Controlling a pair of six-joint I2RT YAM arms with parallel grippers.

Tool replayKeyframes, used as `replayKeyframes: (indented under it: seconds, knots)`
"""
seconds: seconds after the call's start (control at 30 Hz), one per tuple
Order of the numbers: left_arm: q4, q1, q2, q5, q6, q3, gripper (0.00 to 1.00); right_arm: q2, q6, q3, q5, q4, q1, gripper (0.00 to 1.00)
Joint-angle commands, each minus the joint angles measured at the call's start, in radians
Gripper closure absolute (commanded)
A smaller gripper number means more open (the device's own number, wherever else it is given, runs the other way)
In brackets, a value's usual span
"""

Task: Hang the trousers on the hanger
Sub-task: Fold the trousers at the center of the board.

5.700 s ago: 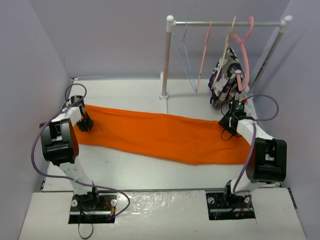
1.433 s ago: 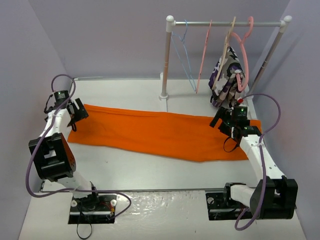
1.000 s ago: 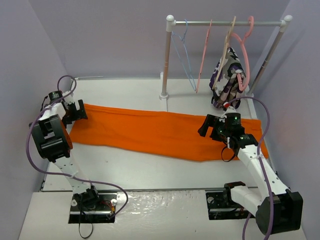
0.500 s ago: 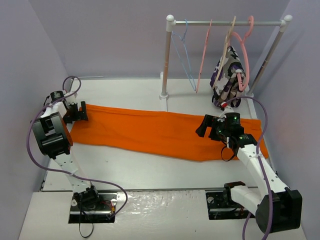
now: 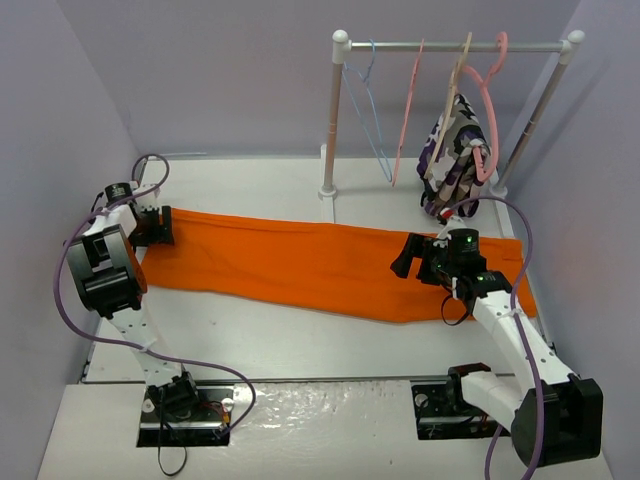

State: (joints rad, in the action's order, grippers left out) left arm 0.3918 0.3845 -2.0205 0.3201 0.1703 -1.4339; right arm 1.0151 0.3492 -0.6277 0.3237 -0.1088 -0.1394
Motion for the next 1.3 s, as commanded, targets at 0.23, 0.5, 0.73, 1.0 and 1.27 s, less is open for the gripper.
replayKeyframes:
  seconds: [0.23, 0.5, 0.73, 1.0, 1.27]
  knots:
    - [0.121, -0.040, 0.011, 0.090, -0.004, 0.041, 0.99, -0.036, -0.007, -0.015, 0.029, 0.055, -0.006, 0.00]
    - [0.134, -0.002, 0.175, 0.094, -0.179, -0.013, 1.00, -0.041, 0.017, -0.068, 0.056, 0.037, -0.006, 0.00]
    - [0.463, 0.113, 0.275, -0.085, -0.292, -0.305, 1.00, -0.015, 0.010, -0.179, 0.053, -0.030, -0.006, 0.00]
    - [0.619, 0.213, 0.369, -0.138, -0.356, -0.564, 1.00, 0.049, -0.011, -0.284, 0.046, -0.072, -0.006, 0.00]
    - [0.632, 0.095, 0.455, 0.162, -0.478, -0.540, 1.00, 0.064, -0.010, -0.335, 0.040, -0.082, -0.006, 0.00]
